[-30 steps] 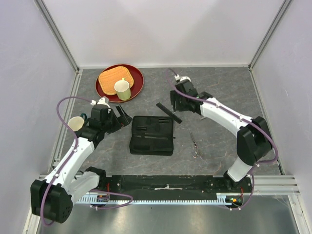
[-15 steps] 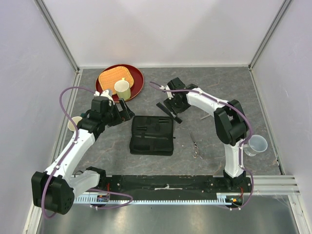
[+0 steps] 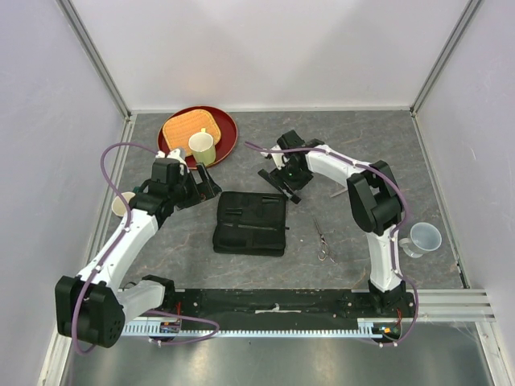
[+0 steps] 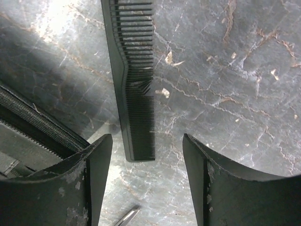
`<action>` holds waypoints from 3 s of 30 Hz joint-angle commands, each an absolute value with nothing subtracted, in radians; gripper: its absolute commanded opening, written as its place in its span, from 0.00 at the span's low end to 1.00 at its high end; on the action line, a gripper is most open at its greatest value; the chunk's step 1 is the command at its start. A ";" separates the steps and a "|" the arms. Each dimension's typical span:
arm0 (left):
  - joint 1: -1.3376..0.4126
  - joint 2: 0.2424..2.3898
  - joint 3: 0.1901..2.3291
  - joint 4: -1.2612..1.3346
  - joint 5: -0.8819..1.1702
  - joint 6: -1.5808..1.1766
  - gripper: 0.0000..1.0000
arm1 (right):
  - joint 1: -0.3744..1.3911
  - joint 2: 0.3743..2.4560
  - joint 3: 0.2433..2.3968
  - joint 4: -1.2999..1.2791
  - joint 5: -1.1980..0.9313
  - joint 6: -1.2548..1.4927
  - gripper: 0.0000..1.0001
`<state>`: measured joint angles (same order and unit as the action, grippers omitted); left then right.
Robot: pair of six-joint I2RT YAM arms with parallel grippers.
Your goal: Sort the hair-cutting tools
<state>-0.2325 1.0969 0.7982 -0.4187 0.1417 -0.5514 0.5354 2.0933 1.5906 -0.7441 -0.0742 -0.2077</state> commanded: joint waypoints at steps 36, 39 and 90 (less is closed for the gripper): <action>-0.212 1.109 0.810 -0.400 0.189 -0.528 0.98 | 0.477 2.033 1.348 -0.632 0.085 0.278 0.47; -0.212 1.103 0.807 -0.403 0.187 -0.526 0.98 | 0.477 2.029 1.387 -0.647 0.091 0.278 0.49; -0.212 1.097 0.795 -0.390 0.198 -0.532 0.98 | 0.505 2.095 1.605 -0.844 0.066 0.175 0.38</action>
<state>-0.2173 1.1046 0.7952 -0.4171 0.1860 -0.5514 0.4973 2.1345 1.6226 -0.8268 0.0509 0.1612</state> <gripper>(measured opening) 0.983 0.383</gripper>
